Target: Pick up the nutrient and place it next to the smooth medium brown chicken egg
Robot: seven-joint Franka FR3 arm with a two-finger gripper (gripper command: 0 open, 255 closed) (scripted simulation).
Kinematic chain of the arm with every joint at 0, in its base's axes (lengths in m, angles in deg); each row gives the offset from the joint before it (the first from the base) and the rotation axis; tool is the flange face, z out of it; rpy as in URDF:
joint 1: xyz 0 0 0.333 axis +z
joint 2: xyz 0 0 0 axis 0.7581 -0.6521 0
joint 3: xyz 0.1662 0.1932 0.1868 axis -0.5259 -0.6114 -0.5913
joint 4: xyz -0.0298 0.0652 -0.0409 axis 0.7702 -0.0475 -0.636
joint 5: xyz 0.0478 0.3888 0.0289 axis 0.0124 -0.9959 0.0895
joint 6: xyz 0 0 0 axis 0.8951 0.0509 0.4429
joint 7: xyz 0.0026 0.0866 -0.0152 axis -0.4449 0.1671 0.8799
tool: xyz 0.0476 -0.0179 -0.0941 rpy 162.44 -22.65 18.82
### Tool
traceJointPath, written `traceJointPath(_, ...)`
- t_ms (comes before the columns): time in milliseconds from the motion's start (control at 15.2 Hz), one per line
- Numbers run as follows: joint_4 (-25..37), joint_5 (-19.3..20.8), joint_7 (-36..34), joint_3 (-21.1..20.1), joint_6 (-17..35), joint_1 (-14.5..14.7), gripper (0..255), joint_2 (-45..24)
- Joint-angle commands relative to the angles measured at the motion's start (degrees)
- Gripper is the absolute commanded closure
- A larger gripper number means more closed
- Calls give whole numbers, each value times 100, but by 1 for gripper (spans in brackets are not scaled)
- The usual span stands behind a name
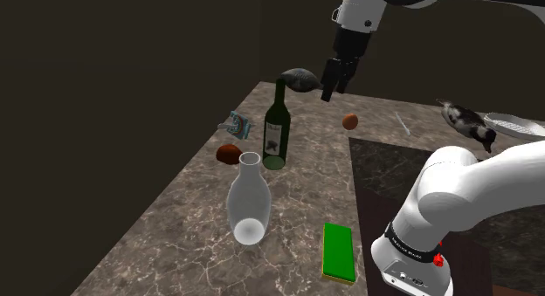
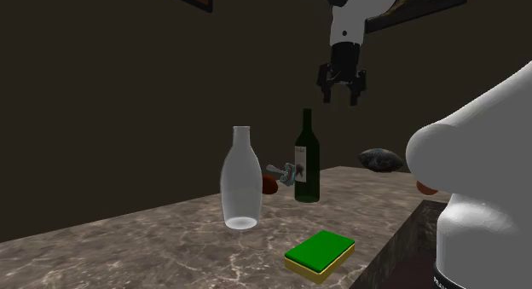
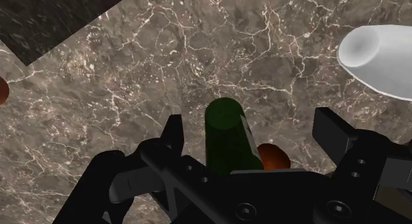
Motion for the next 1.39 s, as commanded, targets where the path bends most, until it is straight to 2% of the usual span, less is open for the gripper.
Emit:
traceJointPath(0, 0, 0, 0, 0, 0, 0, 0, 0)
traceJointPath(726, 612, 331, -306, -705, 1355, 123, 0, -2259)
traceJointPath(1320, 1734, 1057, -785, -1168, 1925, 202, 0, -4309)
